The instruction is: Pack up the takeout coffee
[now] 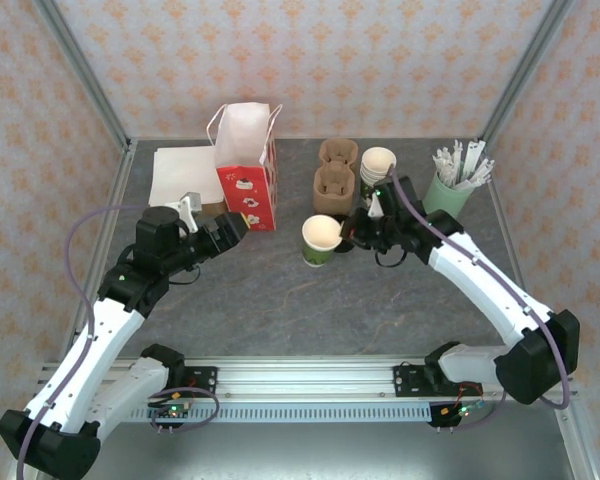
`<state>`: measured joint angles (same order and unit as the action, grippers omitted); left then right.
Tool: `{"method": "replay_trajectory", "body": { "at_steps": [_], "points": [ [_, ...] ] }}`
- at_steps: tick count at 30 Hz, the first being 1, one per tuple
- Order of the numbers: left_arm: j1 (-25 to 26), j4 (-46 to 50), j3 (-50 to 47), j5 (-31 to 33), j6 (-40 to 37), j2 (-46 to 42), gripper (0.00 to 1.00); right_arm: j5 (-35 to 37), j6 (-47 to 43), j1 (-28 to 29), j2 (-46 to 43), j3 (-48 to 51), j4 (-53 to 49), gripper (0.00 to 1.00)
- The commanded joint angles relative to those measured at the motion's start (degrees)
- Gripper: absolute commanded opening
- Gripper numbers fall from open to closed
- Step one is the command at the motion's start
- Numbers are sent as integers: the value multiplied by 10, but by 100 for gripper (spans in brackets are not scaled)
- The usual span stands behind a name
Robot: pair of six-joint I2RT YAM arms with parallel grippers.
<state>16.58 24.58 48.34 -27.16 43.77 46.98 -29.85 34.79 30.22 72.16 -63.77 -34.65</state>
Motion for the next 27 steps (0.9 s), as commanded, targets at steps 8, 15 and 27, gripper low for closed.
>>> {"method": "replay_trajectory", "body": {
  "at_steps": [8, 15, 27],
  "points": [
    [13, -31, -28, 36, 13, -9, 96, 59, -19, 65, 66, 49, 100, 6],
    [13, -15, -25, 40, 6, -8, 96, 60, -29, 81, 104, 54, 103, 6],
    [14, -6, -18, 42, 1, -5, 96, 55, -37, 81, 113, 68, 94, 16]
  ]
}}
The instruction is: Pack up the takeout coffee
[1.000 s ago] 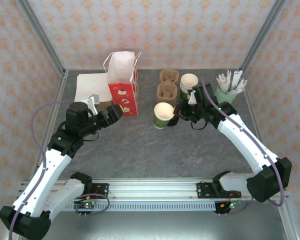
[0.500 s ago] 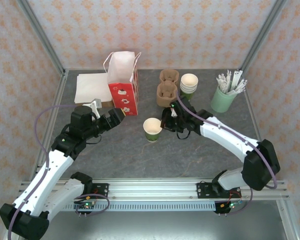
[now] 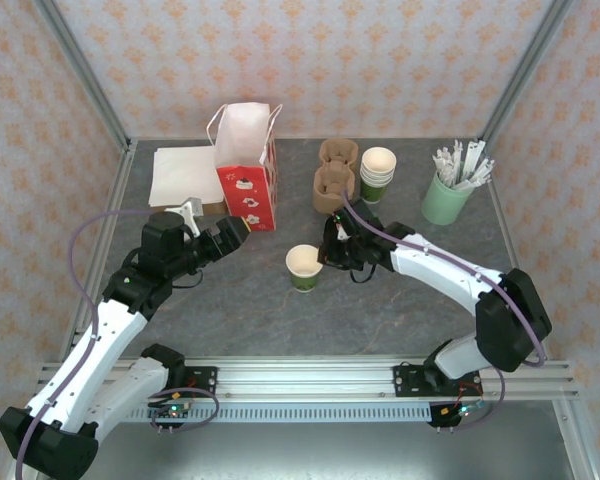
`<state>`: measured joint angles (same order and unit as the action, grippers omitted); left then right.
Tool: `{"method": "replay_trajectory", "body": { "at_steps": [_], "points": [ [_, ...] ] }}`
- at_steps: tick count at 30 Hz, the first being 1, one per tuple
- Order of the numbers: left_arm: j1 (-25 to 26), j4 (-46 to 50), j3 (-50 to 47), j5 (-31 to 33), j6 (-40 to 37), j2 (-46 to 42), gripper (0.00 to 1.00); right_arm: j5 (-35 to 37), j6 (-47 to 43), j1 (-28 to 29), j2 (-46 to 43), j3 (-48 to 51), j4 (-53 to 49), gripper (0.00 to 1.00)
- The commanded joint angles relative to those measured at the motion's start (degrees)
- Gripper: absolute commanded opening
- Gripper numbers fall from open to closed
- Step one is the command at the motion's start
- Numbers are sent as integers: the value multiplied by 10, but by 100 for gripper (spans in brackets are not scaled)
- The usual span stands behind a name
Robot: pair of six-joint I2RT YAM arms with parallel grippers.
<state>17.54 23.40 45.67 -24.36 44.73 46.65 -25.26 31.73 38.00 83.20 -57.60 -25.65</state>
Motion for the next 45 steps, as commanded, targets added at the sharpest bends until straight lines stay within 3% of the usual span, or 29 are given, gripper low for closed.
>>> {"method": "replay_trajectory", "body": {
  "at_steps": [1, 14, 22, 29, 33, 45],
  "points": [
    [5, 7, 10, 14, -8, 0, 96, 9, -5, 3, 2, 7, 4, 19],
    [26, 47, 53, 15, -18, 35, 92, 50, -1, 3, -57, -9, -21, 49],
    [79, 50, 90, 28, -21, 96, 86, 127, -11, -21, -126, -29, -76, 62],
    [156, 76, 172, 78, -57, 201, 81, 212, 15, -56, -219, 14, -79, 79],
    [190, 117, 251, 106, -94, 292, 79, 225, 41, -70, -269, 58, -56, 89],
    [213, 212, 462, 130, -183, 541, 72, 254, 56, -77, -329, 97, -87, 92]
  ]
}}
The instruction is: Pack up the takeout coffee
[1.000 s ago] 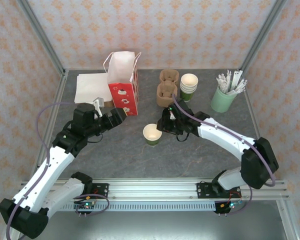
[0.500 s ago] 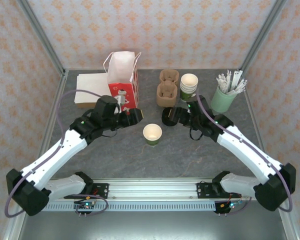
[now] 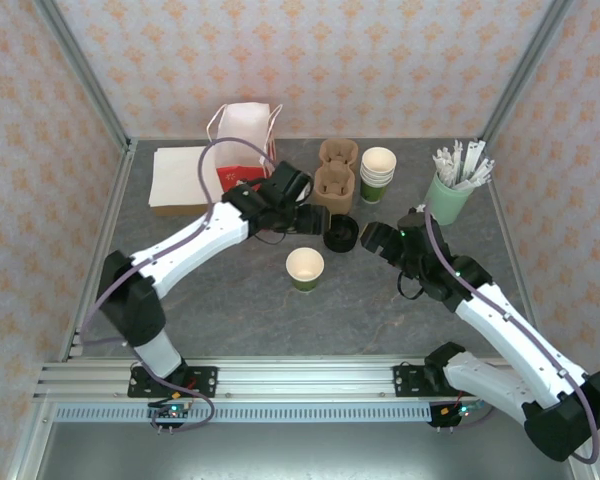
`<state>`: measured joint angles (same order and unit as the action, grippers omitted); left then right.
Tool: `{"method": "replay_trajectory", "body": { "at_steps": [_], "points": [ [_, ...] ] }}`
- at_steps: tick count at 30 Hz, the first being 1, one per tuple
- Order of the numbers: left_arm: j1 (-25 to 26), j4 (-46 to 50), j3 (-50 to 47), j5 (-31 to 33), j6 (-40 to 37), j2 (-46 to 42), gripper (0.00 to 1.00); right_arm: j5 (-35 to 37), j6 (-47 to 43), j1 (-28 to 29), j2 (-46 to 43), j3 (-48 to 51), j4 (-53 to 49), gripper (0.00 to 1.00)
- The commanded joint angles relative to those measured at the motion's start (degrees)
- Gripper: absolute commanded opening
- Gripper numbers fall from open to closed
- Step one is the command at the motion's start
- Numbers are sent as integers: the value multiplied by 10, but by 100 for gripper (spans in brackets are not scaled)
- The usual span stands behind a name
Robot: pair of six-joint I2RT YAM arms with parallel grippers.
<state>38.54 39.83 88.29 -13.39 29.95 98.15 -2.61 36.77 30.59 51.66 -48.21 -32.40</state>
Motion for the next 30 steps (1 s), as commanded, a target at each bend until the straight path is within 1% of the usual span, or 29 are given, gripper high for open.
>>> {"method": "replay_trajectory", "body": {
  "at_steps": [1, 8, 14, 17, 20, 30],
  "points": [
    [3, 53, 50, 19, -40, 42, 71, 30, 5, -2, -17, 3, -21, 92],
    [8, 74, 132, 13, -53, 154, 69, 46, 0, -3, -33, 10, -30, 92],
    [12, 84, 179, 20, -55, 213, 67, 48, -4, -2, -36, 14, -37, 92],
    [12, 91, 199, 25, -58, 237, 65, 50, -6, -2, -37, 17, -39, 92],
    [12, 92, 213, 25, -57, 253, 61, 52, -8, -2, -38, 19, -39, 92],
    [13, 96, 242, 55, -53, 287, 51, 45, -7, -2, -37, 28, -32, 92]
  ]
}}
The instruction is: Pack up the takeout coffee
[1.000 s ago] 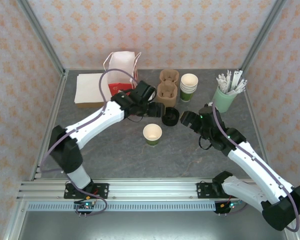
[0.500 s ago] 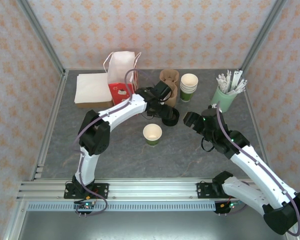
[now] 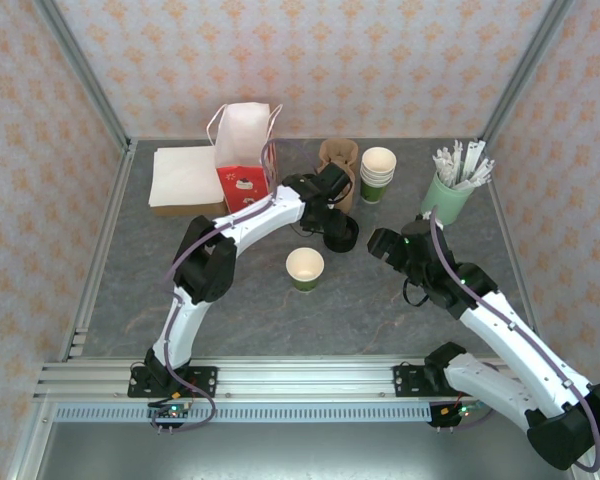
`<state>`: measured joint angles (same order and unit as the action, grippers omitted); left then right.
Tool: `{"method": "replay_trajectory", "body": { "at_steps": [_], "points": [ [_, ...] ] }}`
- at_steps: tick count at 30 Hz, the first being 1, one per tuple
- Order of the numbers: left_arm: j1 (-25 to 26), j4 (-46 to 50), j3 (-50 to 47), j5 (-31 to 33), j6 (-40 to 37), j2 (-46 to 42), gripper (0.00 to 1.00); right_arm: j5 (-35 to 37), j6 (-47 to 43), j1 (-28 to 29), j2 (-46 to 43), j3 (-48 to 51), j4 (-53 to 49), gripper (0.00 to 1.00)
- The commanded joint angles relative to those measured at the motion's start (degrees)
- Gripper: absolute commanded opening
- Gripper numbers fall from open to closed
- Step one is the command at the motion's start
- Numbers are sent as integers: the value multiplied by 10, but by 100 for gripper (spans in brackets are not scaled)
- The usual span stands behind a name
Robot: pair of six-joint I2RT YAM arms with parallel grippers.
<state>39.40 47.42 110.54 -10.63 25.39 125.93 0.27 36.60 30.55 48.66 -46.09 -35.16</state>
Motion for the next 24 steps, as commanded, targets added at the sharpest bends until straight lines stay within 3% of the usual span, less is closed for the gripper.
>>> {"method": "replay_trajectory", "body": {
  "at_steps": [1, 16, 24],
  "points": [
    [4, 20, 23, 28, -6, 13, 50, 16, -5, -2, -8, 6, -4, 92],
    [4, 34, 70, 48, -7, 56, 34, 13, -4, -1, -8, 7, -1, 92],
    [4, 36, 70, 52, -12, 43, 32, 12, -2, -2, -8, 12, 5, 92]
  ]
}}
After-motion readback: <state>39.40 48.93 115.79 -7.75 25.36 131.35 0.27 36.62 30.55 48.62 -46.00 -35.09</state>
